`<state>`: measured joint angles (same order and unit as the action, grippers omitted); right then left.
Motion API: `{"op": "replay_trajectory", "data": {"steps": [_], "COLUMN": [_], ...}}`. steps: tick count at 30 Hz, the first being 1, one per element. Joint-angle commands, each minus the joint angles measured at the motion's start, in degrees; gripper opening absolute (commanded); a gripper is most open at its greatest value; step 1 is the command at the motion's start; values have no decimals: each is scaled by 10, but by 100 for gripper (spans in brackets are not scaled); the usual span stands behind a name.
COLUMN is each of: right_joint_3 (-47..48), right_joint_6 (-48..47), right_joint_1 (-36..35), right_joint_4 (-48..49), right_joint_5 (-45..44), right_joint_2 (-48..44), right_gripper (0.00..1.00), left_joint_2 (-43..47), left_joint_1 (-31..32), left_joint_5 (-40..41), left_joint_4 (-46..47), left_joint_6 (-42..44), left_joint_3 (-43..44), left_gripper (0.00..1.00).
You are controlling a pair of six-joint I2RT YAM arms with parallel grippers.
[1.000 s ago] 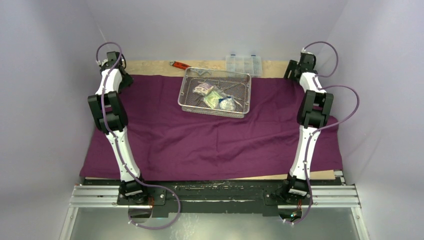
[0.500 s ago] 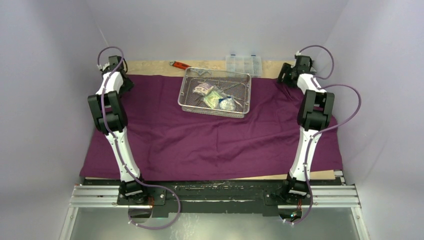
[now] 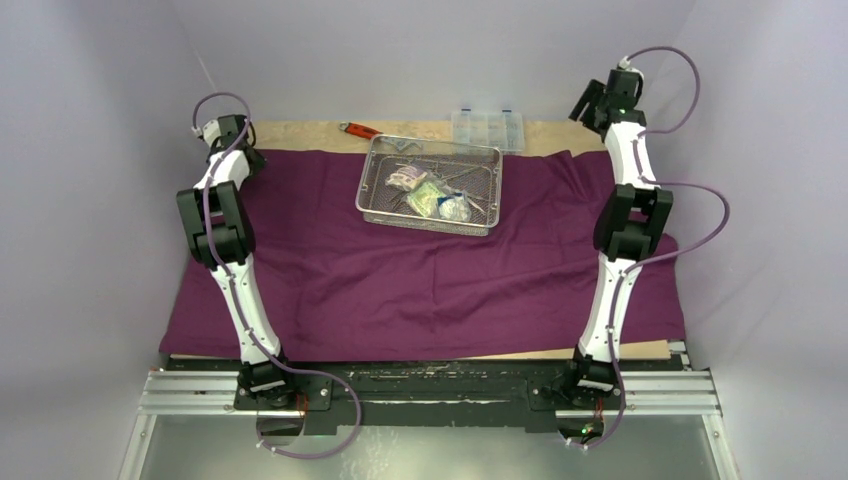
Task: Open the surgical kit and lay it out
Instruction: Smooth out the surgical kit at the center of the board.
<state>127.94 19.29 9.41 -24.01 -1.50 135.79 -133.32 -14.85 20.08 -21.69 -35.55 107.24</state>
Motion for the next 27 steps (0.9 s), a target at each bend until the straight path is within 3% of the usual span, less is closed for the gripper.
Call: {"op": "replay_trajectory", "data": {"steps": [1, 3, 8, 12, 15, 22, 27], "right_joint_3": [98, 117, 58, 15, -15, -45, -23], "right_joint_6": [29, 41, 69, 58, 52, 58, 11], "right_joint_1": [17, 27, 47, 50, 52, 54, 54], "right_joint_4": [-47, -69, -67, -37, -22, -16, -20], "right_joint_5": [-73, -76, -61, -36, -36, -58, -167], "right_joint_2": [44, 67, 72, 66, 61, 83, 107], "right_gripper": [67, 63, 57, 43, 37, 36, 39], "left_joint_2": [40, 38, 49, 49, 57, 54, 44], "left_joint_1": [3, 3, 13, 16, 16, 16, 17], "left_joint_5": [19, 16, -4, -13, -17, -28, -32], "left_joint_4": [66, 63, 73, 78, 101, 105, 96], "left_joint_6": [-17, -24, -28, -22, -21, -20, -22], "left_joint_3": [-10, -9, -52, -74, -102, -111, -107], "left_gripper": [57, 57, 57, 57, 57, 57, 57]}}
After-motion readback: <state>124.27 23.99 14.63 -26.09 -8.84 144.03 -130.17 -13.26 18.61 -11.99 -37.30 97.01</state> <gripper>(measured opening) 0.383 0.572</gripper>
